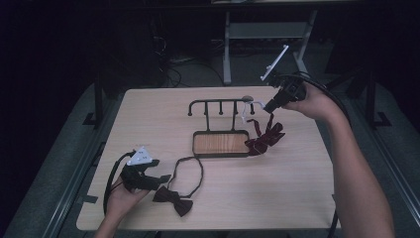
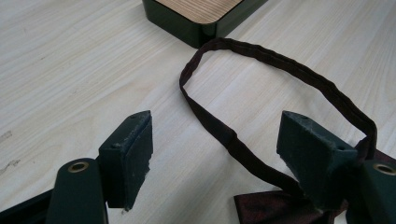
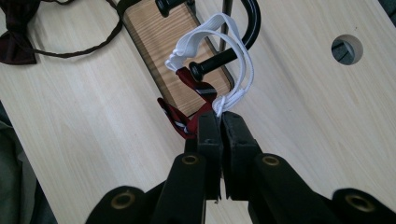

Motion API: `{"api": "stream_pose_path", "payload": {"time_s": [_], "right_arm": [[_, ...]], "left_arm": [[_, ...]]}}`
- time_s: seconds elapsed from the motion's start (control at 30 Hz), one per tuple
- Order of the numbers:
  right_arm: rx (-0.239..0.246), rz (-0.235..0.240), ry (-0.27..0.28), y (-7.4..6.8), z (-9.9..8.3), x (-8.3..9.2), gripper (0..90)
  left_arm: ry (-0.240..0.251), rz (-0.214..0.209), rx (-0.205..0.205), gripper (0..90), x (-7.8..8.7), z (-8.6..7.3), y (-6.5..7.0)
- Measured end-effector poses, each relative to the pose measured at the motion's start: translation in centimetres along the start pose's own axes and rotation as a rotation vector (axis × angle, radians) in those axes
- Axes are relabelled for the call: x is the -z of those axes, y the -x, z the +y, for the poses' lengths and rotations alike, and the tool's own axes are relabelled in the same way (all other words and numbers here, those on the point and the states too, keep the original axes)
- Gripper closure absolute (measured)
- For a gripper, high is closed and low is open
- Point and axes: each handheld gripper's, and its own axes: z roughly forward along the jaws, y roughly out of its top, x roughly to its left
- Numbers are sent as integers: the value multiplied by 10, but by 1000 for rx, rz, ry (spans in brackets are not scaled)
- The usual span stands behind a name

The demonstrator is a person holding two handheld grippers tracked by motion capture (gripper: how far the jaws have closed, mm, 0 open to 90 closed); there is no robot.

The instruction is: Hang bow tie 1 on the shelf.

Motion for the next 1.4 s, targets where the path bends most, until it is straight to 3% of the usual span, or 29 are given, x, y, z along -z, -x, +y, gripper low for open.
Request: {"api": "stream_pose_path", "payload": {"time_s": [0.73, 1.4], "right_arm": [[-39, -1, -25, 12, 0, -11, 835], [-32, 45, -2, 9, -23, -17, 745]], "left_arm": [[-5, -4, -5, 270, 0, 0, 0], [-1, -5, -2, 270, -1, 0, 2]]}}
